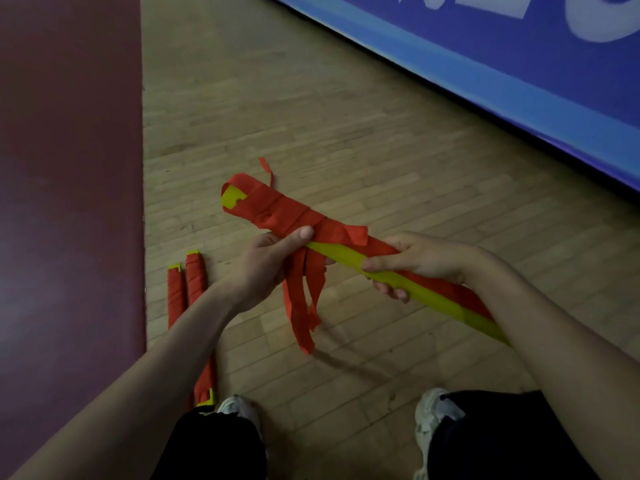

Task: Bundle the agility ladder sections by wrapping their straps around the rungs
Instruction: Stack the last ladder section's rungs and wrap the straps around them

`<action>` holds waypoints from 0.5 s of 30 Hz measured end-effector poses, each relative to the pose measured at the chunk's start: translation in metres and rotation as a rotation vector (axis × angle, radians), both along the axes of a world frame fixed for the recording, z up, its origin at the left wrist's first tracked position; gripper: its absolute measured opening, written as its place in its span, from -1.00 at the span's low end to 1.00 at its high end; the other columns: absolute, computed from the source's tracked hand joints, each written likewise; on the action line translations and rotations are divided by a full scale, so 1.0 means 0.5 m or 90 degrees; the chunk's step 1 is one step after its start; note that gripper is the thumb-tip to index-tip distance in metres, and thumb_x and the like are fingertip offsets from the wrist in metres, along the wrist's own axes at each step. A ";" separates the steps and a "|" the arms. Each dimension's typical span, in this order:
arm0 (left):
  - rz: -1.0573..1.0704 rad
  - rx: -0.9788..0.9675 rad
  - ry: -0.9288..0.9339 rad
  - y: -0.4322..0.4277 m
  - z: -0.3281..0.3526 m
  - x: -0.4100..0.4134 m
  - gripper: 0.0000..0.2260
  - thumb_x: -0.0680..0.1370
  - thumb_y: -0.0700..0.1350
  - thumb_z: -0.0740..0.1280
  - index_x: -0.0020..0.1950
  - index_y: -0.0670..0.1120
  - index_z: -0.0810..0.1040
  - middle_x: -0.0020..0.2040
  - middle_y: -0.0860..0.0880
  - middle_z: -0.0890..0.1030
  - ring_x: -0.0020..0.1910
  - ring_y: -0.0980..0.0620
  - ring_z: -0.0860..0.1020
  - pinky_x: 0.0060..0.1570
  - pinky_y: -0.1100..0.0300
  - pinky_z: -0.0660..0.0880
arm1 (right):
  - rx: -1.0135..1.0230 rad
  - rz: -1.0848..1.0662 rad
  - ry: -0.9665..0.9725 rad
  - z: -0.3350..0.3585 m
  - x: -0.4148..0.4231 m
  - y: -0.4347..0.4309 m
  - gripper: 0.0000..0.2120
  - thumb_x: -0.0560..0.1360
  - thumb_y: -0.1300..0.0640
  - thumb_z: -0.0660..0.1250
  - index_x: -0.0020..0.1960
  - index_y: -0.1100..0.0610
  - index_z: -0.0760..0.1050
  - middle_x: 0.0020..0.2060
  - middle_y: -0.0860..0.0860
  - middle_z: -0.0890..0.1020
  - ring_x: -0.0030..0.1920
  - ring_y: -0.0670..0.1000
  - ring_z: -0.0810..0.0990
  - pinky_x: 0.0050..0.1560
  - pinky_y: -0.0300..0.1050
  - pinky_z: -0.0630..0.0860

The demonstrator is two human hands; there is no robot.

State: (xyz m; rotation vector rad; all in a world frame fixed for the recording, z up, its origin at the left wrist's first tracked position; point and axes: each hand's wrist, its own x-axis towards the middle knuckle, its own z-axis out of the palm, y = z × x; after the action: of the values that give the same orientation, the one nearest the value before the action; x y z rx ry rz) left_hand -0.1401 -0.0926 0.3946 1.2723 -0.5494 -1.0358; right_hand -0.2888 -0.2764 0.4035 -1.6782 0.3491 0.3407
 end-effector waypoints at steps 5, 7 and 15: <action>-0.044 -0.013 -0.010 -0.011 -0.010 -0.011 -0.81 0.53 -0.23 0.24 0.10 -0.25 0.53 -0.09 -0.12 0.70 -0.08 -0.01 0.68 -0.15 0.15 0.63 | 0.009 -0.024 0.000 0.007 -0.003 -0.011 -0.72 0.41 -0.04 0.34 -0.08 0.16 0.43 -0.38 0.10 0.54 -0.51 -0.01 0.44 -0.44 -0.18 0.45; -0.012 -0.014 -0.021 -0.016 -0.016 -0.012 -0.85 0.56 -0.28 0.23 0.06 -0.22 0.55 -0.11 -0.10 0.70 -0.10 -0.01 0.68 -0.13 0.13 0.63 | 0.007 -0.031 0.002 0.014 -0.002 -0.011 -0.65 0.40 -0.12 0.32 -0.06 0.17 0.45 -0.38 0.10 0.53 -0.51 -0.02 0.44 -0.46 -0.19 0.44; 0.073 0.095 -0.029 -0.028 -0.036 -0.023 -0.88 0.58 -0.24 0.27 -0.05 -0.24 0.58 -0.23 -0.15 0.69 -0.30 -0.02 0.66 -0.20 0.12 0.62 | 0.029 -0.054 0.003 0.007 0.002 -0.006 -0.80 0.55 0.05 0.26 0.10 0.15 0.47 -0.33 0.13 0.53 -0.47 0.01 0.47 -0.45 -0.17 0.47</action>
State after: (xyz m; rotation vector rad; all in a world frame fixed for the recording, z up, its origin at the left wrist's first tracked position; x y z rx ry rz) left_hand -0.1518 -0.1069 0.3766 1.4453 -0.4341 -0.9676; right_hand -0.2877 -0.2792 0.4069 -1.6131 0.4121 0.2874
